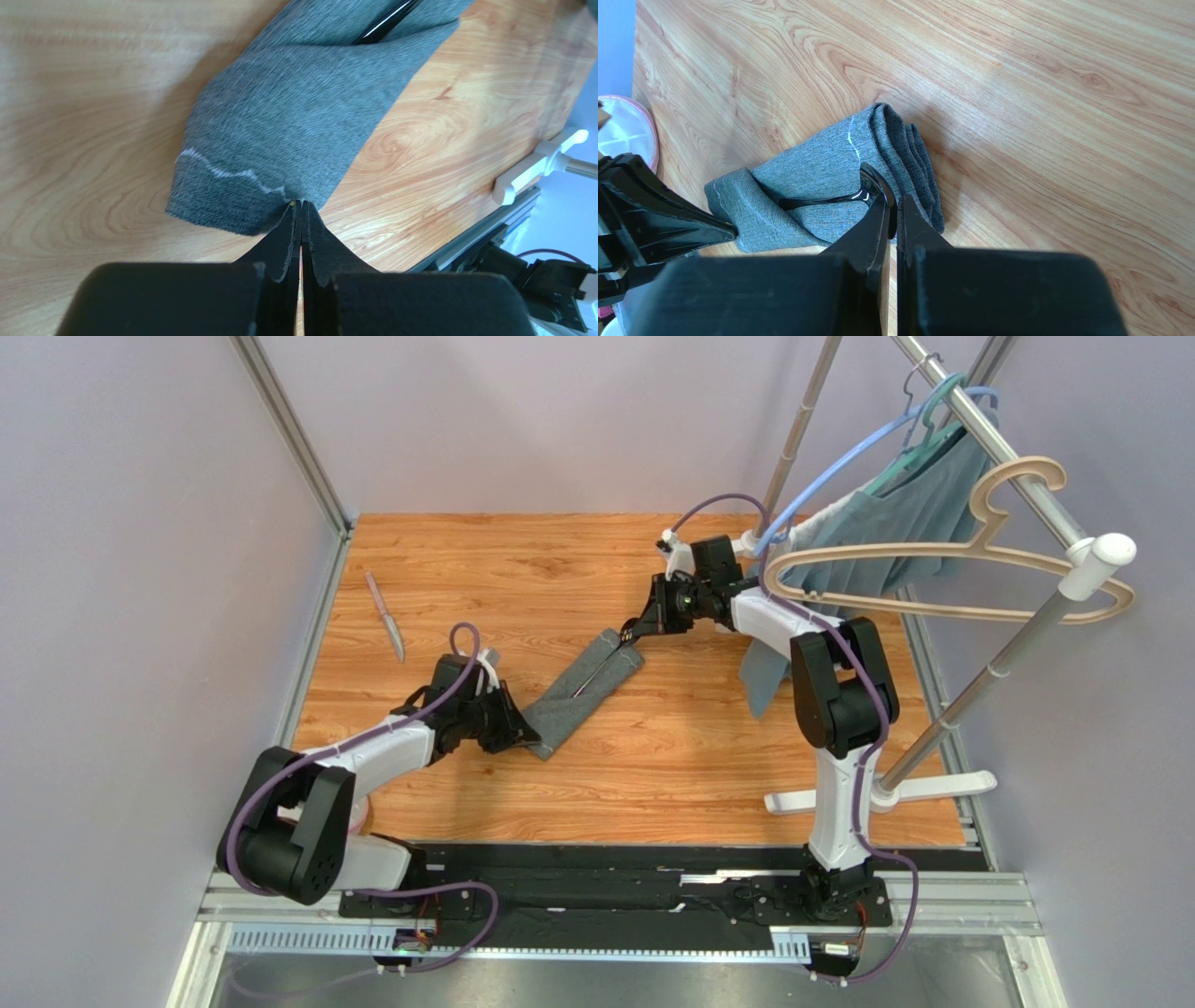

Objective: Fold the napkin into a case and place the utensils inside
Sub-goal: Insert the spoon into the folded napkin.

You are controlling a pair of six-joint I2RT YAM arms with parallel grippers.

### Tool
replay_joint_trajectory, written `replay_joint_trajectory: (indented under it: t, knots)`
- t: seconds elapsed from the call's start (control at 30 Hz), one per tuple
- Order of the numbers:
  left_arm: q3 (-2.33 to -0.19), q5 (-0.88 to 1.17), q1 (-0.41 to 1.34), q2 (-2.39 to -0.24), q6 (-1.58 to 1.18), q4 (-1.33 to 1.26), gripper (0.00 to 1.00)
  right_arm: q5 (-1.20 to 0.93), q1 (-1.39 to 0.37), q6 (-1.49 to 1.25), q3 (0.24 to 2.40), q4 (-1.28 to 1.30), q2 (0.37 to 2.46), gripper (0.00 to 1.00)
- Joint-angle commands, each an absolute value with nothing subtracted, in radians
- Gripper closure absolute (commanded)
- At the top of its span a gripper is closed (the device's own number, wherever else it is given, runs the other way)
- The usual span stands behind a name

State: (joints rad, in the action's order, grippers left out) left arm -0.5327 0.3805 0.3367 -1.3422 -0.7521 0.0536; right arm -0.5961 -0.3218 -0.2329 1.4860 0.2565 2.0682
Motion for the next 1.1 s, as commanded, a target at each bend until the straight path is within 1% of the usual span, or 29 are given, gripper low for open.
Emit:
replay_joint_trajectory:
  t: [0.0, 0.23, 0.47, 0.63, 0.83, 1.07]
  knots:
    - [-0.5, 0.357, 0.336, -1.321, -0.761, 0.006, 1.0, -0.606, -0.319, -0.153, 1.47, 0.232, 2.003, 1.0]
    - [-0.468, 0.356, 0.337, -1.347, -0.772, -0.064, 1.0, -0.64, -0.351, -0.143, 1.451, 0.222, 2.011, 1.0]
    - [-0.445, 0.342, 0.347, -1.335, -0.776, -0.071, 1.0, -0.732, -0.367, -0.218, 1.407, 0.152, 2.023, 1.0]
    - [-0.445, 0.344, 0.351, -1.33, -0.781, -0.075, 1.0, -0.744, -0.39, -0.225, 1.385, 0.135, 2.028, 1.0]
    - [-0.445, 0.341, 0.359, -1.33, -0.787, -0.078, 1.0, -0.724, -0.42, -0.279, 1.388, 0.138, 2.042, 1.0]
    - [-0.445, 0.336, 0.365, -1.319, -0.79, -0.071, 1.0, -0.661, -0.443, -0.419, 1.371, 0.12, 2.04, 1.0]
